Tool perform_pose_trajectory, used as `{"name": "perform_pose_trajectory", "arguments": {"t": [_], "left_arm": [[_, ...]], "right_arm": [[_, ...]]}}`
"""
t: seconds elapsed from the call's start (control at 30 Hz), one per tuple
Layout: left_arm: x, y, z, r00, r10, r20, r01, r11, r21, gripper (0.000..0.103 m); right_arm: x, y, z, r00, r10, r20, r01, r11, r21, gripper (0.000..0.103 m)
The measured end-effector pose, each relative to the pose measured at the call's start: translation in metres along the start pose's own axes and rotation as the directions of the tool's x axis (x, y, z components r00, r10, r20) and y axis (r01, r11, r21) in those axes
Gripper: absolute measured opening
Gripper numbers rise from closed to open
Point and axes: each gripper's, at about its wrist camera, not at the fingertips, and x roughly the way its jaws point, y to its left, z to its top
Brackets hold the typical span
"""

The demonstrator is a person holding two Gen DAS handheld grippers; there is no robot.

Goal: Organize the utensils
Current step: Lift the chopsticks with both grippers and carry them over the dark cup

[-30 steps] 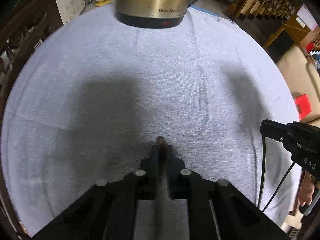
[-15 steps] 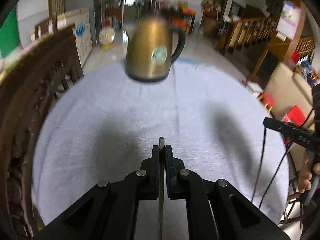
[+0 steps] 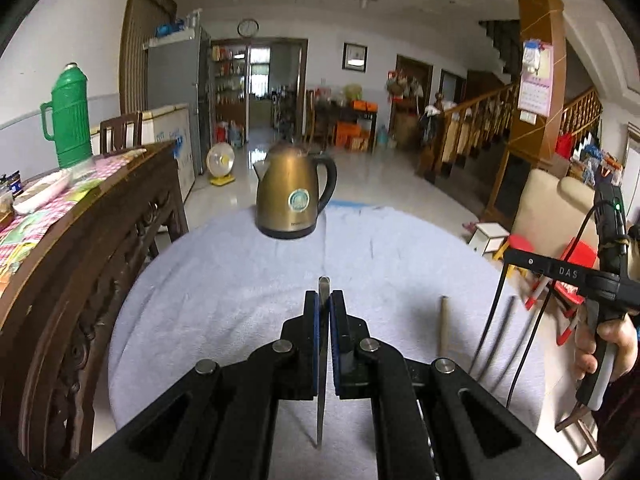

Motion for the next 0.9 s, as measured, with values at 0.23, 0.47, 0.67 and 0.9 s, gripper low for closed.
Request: {"name": "perform_pose_trajectory", "arguments": {"t": [0.23,0.47,0.67,0.9], "left_arm": [[-0.042,-0.011,0.01,0.996,-0.015,0.085,0.015,1.0,0.003,0.005],[-0.087,-0.025,0.024,0.982,-0.065,0.178,0.066,0.998,-0.002,0.005],[-0.114,-0.039,0.028,0.962,-0.119,0.244,0.125,0.992,-0.008,0.005],[-0.12,-0.041,0.018,0.944,-0.164,0.287,0.186,0.981,-0.049,0.005]], "right_arm": [[-0.062,0.018,-0.009,0.993,-0.014,0.117,0.02,0.999,-0.047,0.007],[-0.116,0.041,-0.006,0.976,-0.001,0.22,0.025,0.994,-0.102,0.007],[-0.158,0.066,-0.002,0.961,0.031,0.276,0.017,0.986,-0.168,0.007],[-0.184,0.082,-0.01,0.949,0.115,0.293,-0.061,0.98,-0.189,0.007]]}}
